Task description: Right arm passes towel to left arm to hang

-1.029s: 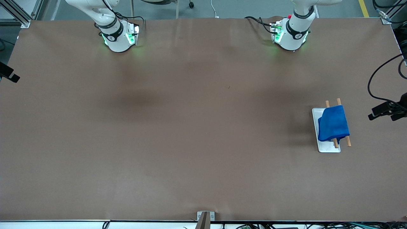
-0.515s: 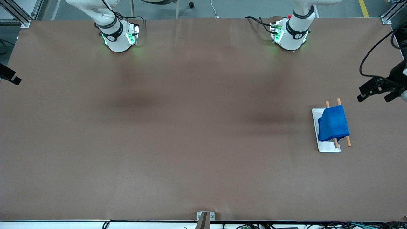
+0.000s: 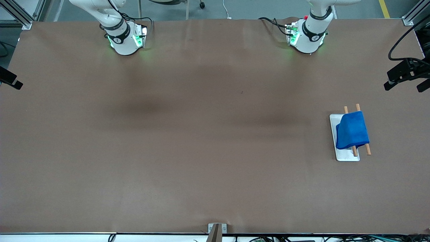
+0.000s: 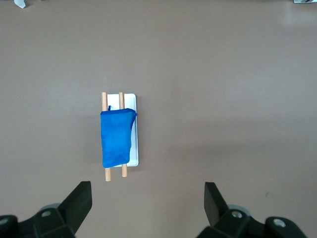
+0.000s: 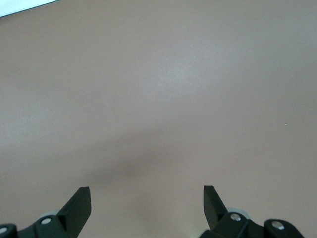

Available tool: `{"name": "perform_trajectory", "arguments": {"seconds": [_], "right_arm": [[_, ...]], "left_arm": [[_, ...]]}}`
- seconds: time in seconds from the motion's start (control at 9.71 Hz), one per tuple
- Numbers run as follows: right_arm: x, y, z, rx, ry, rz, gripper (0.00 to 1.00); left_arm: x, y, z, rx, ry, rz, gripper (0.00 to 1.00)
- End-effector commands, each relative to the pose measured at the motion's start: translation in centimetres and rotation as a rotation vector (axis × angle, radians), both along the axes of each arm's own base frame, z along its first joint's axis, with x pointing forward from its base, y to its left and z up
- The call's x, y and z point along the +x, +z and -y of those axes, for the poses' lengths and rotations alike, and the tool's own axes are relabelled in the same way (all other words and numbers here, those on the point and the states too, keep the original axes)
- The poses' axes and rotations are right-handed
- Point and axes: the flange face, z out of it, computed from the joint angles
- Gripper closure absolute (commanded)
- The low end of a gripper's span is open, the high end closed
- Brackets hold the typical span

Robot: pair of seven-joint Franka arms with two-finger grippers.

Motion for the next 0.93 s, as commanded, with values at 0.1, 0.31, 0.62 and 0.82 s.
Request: {"name": "perform_trajectory", "arguments": {"seconds": [0.1,0.31,0.62,0.82], "right_arm": [[-0.4,0.2,0.1,0.0,0.01,0.005,0.0],[-0.4,0.2,0.1,0.0,0.01,0.005,0.0],[-0.4,0.1,0.0,0.0,0.012,0.004,0.0],[-0.4,0.2,0.0,0.0,0.012,0.007,0.0]], "left_arm": [[-0.1,-2.2,0.2,0.019,0.019,-0.075,0.0],[-0.3,-2.4,1.3,0.019,0.009,-0.08,0.0],[-0.2,-2.6,1.7,0.019,0.013,-0.083,0.0],[-0.2,-2.6,1.7,0.019,0.015,-0.082,0.0]]}}
